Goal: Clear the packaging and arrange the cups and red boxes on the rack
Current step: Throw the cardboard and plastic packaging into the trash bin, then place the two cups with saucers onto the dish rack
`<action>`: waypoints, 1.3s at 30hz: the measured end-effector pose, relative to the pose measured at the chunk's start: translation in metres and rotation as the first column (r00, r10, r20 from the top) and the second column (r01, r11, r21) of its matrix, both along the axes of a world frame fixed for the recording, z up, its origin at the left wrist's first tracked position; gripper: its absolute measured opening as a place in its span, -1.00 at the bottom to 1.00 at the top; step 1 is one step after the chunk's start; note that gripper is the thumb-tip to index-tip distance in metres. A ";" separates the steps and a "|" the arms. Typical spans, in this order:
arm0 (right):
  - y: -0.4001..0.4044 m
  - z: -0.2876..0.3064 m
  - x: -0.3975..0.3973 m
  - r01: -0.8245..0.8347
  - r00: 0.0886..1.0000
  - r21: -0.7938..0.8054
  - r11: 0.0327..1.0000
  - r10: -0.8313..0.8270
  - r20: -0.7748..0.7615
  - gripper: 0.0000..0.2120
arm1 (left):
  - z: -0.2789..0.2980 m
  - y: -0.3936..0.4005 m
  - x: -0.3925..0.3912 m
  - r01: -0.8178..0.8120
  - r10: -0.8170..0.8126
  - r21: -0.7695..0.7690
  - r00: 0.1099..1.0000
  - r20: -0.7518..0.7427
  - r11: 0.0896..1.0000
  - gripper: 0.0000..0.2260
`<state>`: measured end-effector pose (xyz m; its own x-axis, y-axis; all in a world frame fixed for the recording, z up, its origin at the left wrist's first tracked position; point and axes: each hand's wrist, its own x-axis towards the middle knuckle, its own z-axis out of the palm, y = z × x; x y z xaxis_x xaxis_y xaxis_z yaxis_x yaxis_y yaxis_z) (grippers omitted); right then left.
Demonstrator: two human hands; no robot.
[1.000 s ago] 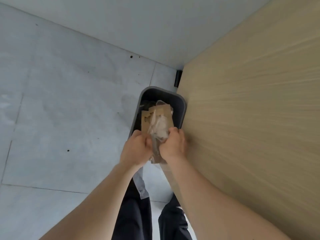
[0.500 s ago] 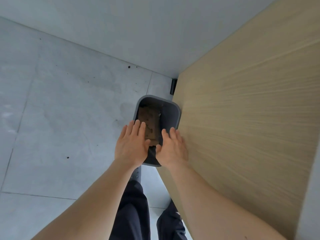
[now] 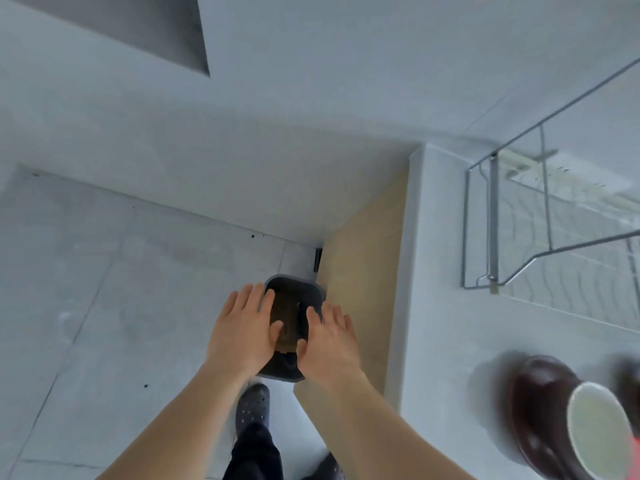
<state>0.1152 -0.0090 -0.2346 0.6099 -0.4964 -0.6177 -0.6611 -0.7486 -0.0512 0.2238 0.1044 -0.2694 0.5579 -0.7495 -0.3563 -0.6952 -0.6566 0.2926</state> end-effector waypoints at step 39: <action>-0.211 0.188 -0.332 0.506 0.747 0.282 0.815 -0.577 0.330 -0.23 | 0.210 -0.185 -0.278 -0.128 0.106 -0.032 0.914 -0.391 0.991 -0.30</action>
<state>-0.2169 -0.2197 -0.0464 0.4712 -0.7299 -0.4953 -0.8502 -0.2262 -0.4754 -0.0539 -0.0808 -0.0594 0.4690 -0.7122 -0.5223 -0.4392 -0.7012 0.5617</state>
